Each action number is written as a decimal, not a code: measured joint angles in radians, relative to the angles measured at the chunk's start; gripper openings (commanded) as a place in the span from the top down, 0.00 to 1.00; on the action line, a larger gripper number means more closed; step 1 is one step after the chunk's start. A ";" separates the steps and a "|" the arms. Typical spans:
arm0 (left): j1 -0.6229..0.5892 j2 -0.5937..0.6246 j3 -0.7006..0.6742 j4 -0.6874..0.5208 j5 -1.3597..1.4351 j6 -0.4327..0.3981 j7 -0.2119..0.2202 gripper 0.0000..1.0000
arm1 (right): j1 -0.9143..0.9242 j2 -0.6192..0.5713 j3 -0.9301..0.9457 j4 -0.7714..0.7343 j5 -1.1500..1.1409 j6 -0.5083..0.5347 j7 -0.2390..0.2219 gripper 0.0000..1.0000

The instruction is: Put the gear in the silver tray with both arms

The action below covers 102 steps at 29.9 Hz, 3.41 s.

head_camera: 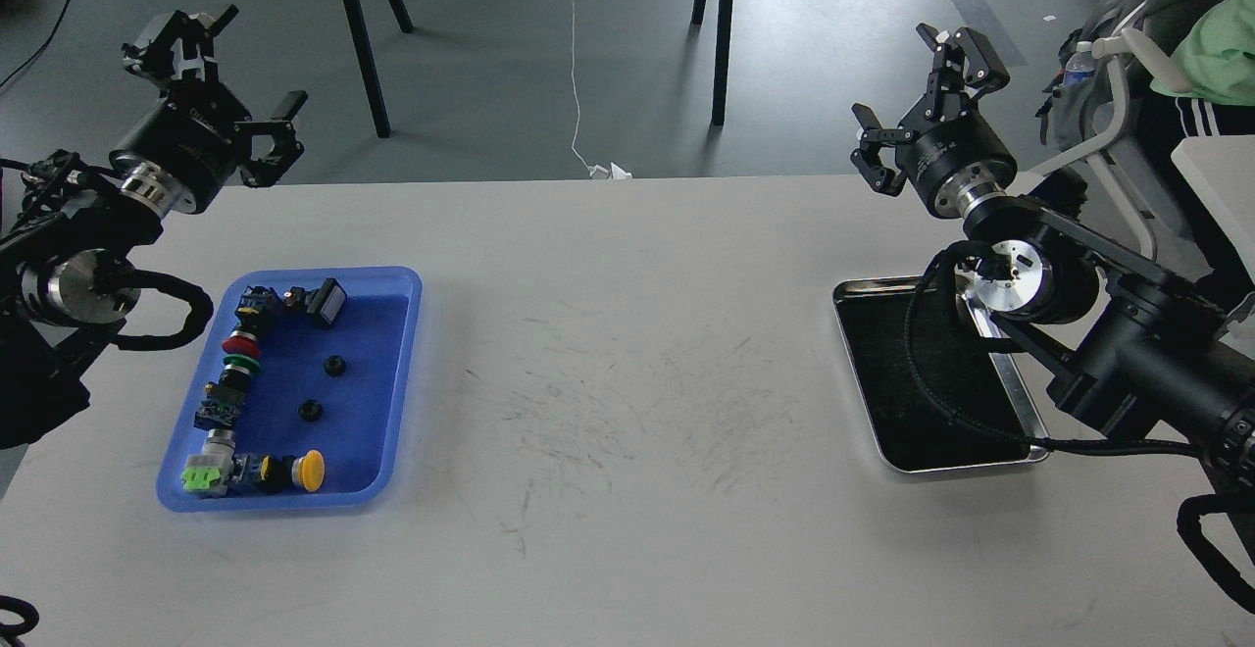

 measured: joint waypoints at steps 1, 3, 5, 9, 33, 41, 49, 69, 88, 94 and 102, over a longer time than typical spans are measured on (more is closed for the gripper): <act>0.000 -0.004 -0.005 0.007 0.000 0.000 -0.002 0.01 | 0.000 0.001 0.000 0.000 0.000 0.000 0.000 0.02; 0.000 -0.013 -0.011 0.021 0.000 0.000 -0.004 0.01 | 0.000 0.001 0.001 0.000 0.000 0.000 0.000 0.02; 0.000 -0.030 -0.013 0.031 0.001 0.000 -0.004 0.01 | 0.000 0.003 0.001 0.000 0.000 0.000 0.000 0.02; 0.002 -0.042 0.005 0.033 0.007 0.000 -0.002 0.01 | 0.001 0.008 0.002 0.000 0.000 0.000 0.000 0.02; -0.002 -0.049 0.110 -0.012 0.013 0.000 0.003 0.01 | 0.001 0.037 0.052 -0.006 0.002 -0.002 0.002 0.02; -0.006 -0.040 0.111 -0.011 0.013 0.000 0.003 0.01 | 0.003 0.050 0.056 -0.010 0.002 -0.002 0.001 0.02; -0.007 -0.040 0.111 -0.010 0.013 0.000 0.002 0.01 | 0.003 0.050 0.057 -0.010 0.002 -0.001 -0.001 0.02; -0.018 -0.030 0.161 -0.007 0.015 0.000 0.004 0.01 | 0.008 0.051 0.057 -0.008 0.002 0.000 -0.002 0.02; -0.026 -0.013 0.095 -0.029 0.041 0.000 -0.013 0.01 | 0.009 0.047 0.056 -0.008 0.002 0.000 -0.002 0.02; -0.025 -0.022 0.093 -0.040 0.082 0.013 -0.013 0.01 | 0.009 0.046 0.055 -0.008 0.001 0.000 -0.002 0.02; -0.024 -0.019 0.086 -0.041 0.093 0.010 -0.010 0.01 | 0.006 0.049 0.055 -0.008 0.001 0.000 -0.002 0.02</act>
